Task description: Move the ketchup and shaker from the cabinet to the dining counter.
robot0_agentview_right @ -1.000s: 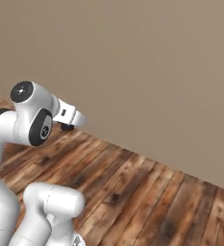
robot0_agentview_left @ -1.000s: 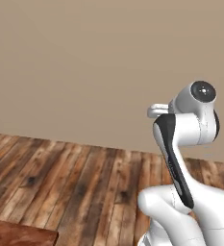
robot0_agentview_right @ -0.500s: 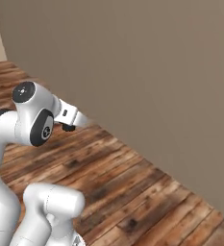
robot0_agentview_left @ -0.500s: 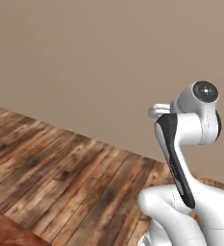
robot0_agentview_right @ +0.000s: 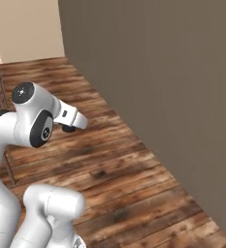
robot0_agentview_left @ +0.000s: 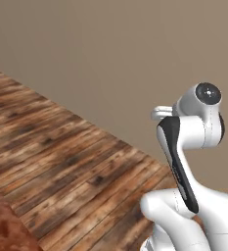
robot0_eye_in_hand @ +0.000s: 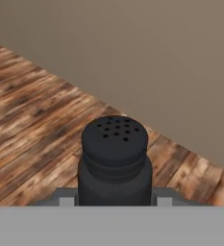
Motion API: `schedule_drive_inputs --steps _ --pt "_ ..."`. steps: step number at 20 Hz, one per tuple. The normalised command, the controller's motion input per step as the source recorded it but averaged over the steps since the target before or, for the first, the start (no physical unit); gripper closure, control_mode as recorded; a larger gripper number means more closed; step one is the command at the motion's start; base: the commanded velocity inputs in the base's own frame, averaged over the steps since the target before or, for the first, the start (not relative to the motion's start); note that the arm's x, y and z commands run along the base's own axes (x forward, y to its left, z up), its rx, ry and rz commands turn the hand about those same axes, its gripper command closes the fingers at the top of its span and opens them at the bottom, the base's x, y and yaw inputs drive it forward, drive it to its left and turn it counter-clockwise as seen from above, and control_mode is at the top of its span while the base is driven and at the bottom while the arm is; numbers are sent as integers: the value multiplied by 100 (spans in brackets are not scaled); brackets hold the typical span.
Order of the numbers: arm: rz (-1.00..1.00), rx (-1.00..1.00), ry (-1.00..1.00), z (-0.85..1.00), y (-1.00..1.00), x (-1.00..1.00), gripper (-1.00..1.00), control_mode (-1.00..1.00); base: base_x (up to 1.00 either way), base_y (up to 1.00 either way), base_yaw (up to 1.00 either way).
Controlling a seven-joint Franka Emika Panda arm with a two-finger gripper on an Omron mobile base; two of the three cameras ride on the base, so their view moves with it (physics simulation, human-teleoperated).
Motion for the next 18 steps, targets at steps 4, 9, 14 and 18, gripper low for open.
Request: schedule_drive_inputs --steps 4,9,14,18 --pt "0 0 0 0 0 0 100 100 80 -16 30" --pt "0 0 0 0 0 0 100 100 79 -16 29" --pt "0 0 0 0 0 0 100 100 79 -25 18" --pt "0 0 0 0 0 0 100 100 78 -22 23"
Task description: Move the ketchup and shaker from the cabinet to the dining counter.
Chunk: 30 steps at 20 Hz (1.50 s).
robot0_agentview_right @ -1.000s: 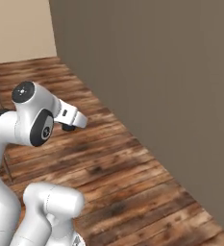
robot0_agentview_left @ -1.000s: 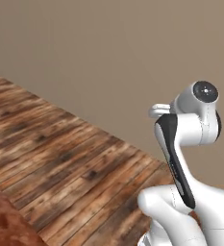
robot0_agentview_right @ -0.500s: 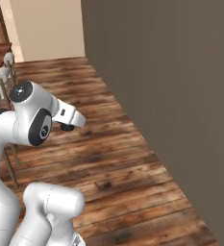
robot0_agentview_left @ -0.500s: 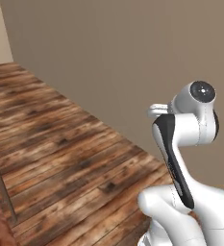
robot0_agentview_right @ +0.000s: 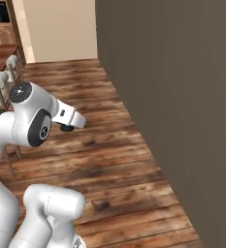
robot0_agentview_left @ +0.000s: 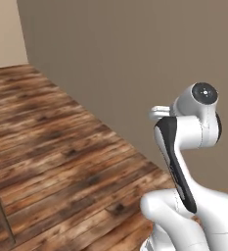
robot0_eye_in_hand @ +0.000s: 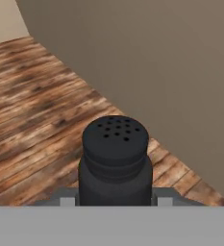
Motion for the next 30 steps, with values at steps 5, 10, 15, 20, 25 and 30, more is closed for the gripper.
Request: schedule_drive_inputs --steps 5,10,15,20,25,30 --pt "0 0 0 0 0 0 100 100 76 -17 32" --pt "0 0 0 0 0 0 100 100 71 -12 42" --pt "0 0 0 0 0 0 100 100 75 -23 27" --pt "0 0 0 0 0 0 100 100 79 -26 19" --pt "0 0 0 0 0 0 100 100 82 -27 13" --pt "0 0 0 0 0 0 100 100 82 -23 16"
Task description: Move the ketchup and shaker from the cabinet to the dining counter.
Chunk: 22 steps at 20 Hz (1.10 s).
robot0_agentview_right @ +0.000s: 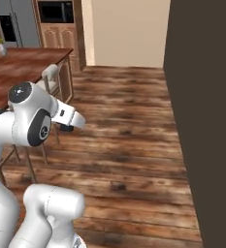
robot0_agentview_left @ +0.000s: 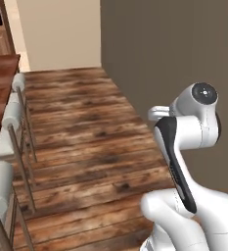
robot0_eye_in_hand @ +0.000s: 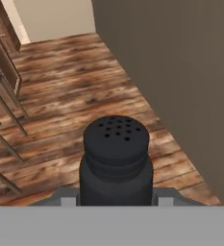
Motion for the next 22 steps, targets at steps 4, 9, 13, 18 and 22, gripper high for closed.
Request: schedule_drive_inputs --steps 4,9,13,18,22 --pt "0 0 0 0 0 0 100 100 78 -14 30" --pt "0 0 0 0 0 0 100 100 74 -10 38" --pt "0 0 0 0 0 0 100 100 72 -8 41" --pt "0 0 0 0 0 0 100 100 69 -6 46" --pt "0 0 0 0 0 0 100 100 62 -2 55"
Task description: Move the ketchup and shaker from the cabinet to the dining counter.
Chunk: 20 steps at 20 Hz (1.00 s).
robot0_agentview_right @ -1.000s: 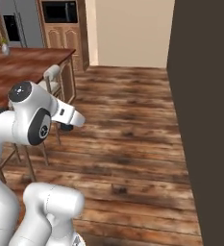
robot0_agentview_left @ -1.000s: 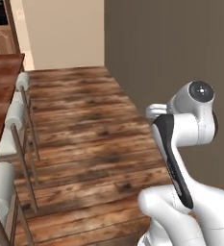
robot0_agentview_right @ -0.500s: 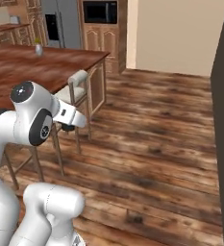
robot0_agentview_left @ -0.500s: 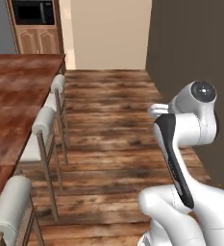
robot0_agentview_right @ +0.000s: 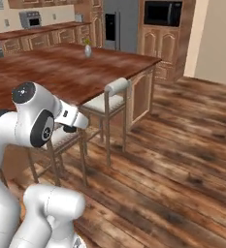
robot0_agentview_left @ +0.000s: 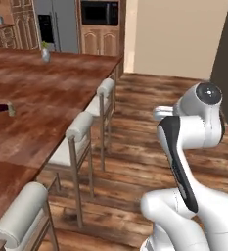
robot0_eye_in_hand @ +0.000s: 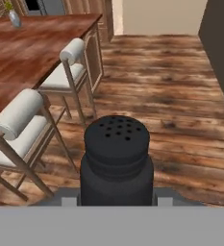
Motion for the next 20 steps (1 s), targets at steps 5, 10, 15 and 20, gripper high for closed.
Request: schedule_drive_inputs --steps 5,10,15,20 --pt "0 0 0 0 0 0 100 100 48 0 71" --pt "0 0 0 0 0 0 100 100 48 -1 70" --pt "0 0 0 0 0 0 100 100 51 -6 65" --pt "0 0 0 0 0 0 100 100 47 -13 58"
